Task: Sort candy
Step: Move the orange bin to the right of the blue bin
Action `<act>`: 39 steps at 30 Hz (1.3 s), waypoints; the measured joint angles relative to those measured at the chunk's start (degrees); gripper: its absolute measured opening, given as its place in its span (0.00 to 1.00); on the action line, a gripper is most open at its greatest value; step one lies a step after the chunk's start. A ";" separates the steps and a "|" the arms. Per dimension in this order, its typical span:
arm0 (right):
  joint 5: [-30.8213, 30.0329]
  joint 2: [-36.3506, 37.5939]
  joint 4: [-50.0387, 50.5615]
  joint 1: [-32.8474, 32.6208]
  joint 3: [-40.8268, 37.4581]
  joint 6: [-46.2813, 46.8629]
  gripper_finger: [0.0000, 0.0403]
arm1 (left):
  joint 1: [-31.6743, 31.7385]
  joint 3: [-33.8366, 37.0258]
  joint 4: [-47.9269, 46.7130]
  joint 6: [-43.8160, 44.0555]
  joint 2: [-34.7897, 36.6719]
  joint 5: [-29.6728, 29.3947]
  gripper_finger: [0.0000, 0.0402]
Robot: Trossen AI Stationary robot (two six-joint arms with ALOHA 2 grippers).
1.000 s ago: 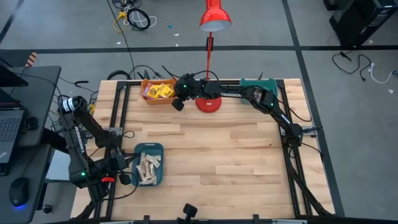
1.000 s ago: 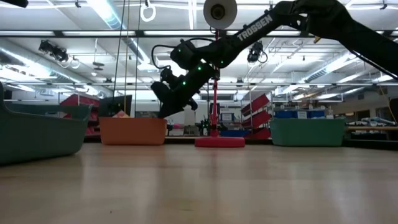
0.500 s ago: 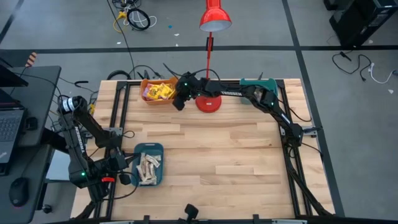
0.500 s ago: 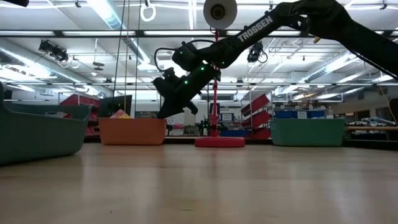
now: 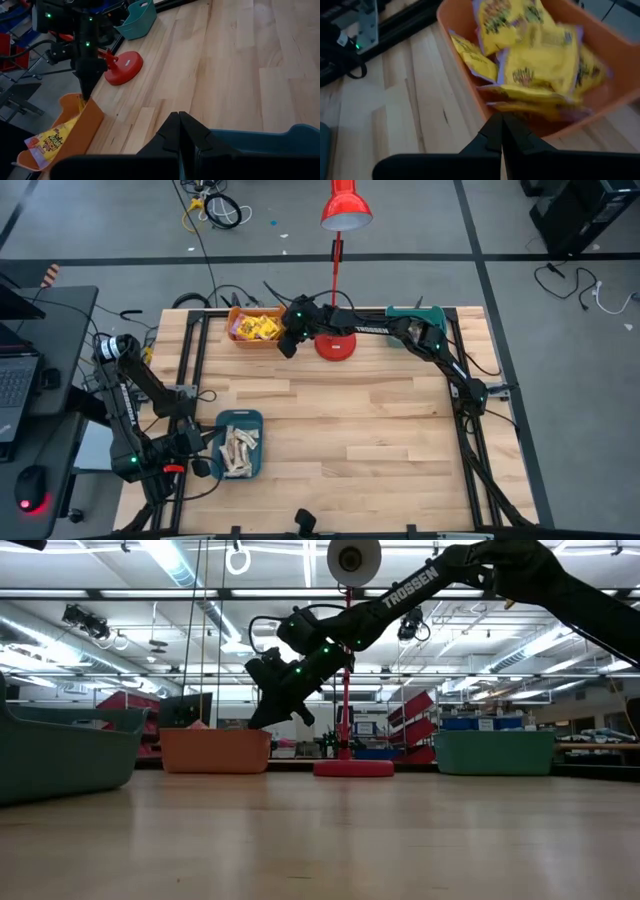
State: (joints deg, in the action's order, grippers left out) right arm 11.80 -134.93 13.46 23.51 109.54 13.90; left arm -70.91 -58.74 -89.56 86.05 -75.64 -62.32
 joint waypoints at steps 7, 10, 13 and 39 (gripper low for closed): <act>-0.44 -0.04 -0.52 -0.18 1.49 -0.28 0.00 | 0.01 0.00 0.01 0.01 0.00 0.00 0.00; -4.59 -0.04 2.67 -0.73 5.46 -3.16 0.00 | 0.02 0.00 -0.02 0.01 0.00 -0.03 0.00; -7.16 -0.04 7.48 -0.99 11.07 -5.36 0.00 | 0.00 0.00 -0.04 -0.01 0.00 -0.05 0.00; -6.27 -7.50 11.92 -2.10 18.93 0.74 0.00 | 0.01 -0.02 -0.02 -0.01 -0.02 -3.59 0.00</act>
State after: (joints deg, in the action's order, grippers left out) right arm 5.53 -142.43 25.38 21.41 128.46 14.63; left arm -70.90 -58.76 -89.58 86.04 -75.66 -65.91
